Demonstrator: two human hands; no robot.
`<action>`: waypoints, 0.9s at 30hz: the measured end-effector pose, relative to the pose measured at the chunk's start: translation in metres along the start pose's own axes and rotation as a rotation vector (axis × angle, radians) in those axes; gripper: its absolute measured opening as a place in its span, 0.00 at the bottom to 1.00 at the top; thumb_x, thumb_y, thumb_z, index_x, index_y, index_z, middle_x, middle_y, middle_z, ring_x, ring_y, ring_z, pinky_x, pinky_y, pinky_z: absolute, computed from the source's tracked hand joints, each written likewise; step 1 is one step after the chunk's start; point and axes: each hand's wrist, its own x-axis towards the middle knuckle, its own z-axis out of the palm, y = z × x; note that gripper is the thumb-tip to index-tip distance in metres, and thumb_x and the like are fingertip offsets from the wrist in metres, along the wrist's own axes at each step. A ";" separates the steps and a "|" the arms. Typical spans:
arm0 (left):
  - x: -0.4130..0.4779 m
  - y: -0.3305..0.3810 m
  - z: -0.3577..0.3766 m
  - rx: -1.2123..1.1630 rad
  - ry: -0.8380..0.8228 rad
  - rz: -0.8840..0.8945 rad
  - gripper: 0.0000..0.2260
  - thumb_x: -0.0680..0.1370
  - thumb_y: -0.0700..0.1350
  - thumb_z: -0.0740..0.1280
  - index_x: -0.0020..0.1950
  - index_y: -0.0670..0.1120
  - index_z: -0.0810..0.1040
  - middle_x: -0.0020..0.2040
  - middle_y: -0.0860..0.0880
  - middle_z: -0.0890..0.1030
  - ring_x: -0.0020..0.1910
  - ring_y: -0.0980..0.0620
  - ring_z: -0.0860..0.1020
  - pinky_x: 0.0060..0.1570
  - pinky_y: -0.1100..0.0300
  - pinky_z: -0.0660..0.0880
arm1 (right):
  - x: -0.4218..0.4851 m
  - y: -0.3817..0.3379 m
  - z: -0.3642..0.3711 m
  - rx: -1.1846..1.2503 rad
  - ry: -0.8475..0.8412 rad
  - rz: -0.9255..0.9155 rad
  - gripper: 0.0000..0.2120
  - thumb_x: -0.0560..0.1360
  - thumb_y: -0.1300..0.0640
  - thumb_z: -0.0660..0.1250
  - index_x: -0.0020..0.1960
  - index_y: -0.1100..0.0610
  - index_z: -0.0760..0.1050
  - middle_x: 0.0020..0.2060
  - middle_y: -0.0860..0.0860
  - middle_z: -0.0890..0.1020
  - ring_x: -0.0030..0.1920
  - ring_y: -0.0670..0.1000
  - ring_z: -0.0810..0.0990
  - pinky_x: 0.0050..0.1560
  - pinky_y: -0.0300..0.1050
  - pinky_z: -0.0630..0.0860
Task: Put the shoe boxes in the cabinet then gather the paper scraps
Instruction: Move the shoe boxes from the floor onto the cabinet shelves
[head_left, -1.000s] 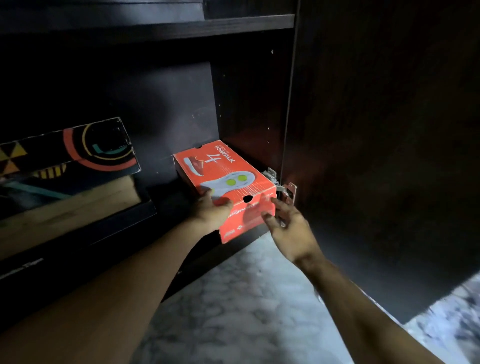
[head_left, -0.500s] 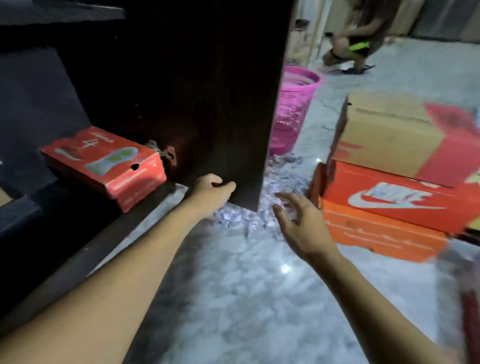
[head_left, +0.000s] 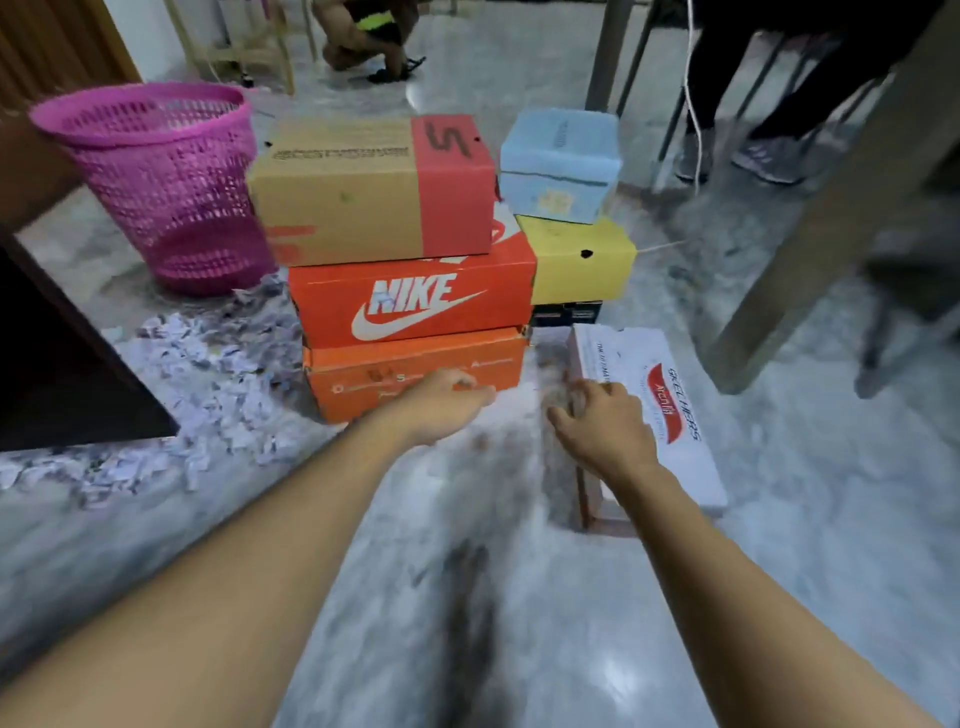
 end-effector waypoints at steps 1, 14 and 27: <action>0.006 0.007 0.025 -0.061 -0.041 -0.024 0.16 0.80 0.58 0.60 0.65 0.52 0.71 0.43 0.51 0.75 0.44 0.50 0.74 0.44 0.57 0.73 | 0.006 0.018 -0.001 -0.028 -0.067 0.067 0.29 0.78 0.41 0.59 0.76 0.51 0.63 0.74 0.58 0.64 0.74 0.61 0.60 0.69 0.59 0.63; 0.059 0.017 0.164 -0.425 0.176 -0.186 0.22 0.76 0.66 0.60 0.47 0.48 0.79 0.45 0.47 0.85 0.42 0.48 0.82 0.47 0.54 0.78 | 0.020 0.160 -0.009 0.474 0.005 0.388 0.33 0.72 0.33 0.64 0.69 0.52 0.70 0.61 0.52 0.80 0.59 0.59 0.80 0.56 0.53 0.76; 0.038 -0.033 0.174 -0.788 -0.200 -0.210 0.16 0.80 0.54 0.63 0.65 0.50 0.76 0.51 0.49 0.86 0.47 0.50 0.85 0.48 0.54 0.78 | -0.024 0.157 0.027 1.198 -0.395 0.115 0.25 0.77 0.56 0.68 0.72 0.44 0.67 0.62 0.48 0.82 0.60 0.50 0.82 0.62 0.49 0.75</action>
